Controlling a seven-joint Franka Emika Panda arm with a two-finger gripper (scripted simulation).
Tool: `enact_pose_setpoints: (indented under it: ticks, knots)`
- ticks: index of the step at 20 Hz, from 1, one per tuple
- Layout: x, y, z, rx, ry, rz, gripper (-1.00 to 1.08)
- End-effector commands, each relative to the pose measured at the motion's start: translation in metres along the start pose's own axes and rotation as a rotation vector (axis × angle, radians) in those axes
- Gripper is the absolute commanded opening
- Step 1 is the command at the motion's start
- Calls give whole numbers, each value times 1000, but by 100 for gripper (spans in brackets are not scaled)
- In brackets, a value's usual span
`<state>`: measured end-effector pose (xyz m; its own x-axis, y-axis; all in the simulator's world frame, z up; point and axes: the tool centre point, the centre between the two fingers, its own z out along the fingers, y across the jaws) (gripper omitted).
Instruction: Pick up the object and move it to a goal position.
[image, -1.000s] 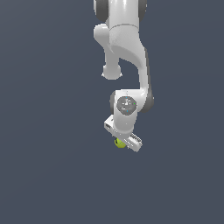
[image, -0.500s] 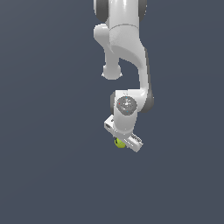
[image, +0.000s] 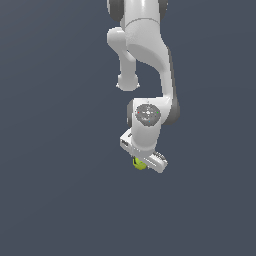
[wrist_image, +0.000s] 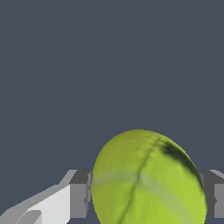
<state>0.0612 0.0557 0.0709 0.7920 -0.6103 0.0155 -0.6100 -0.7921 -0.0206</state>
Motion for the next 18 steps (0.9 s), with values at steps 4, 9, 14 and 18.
enact_pose_setpoints:
  ticks: [4,9,14,18]
  knots:
    - [11,-28,-64,49,38,-79,-100]
    - [18,-60,-146,109,82,-180,-100]
    - [18,-90,-238,176,129,-292,-100]
    - [13,-107,-302,223,161,-370,-100]
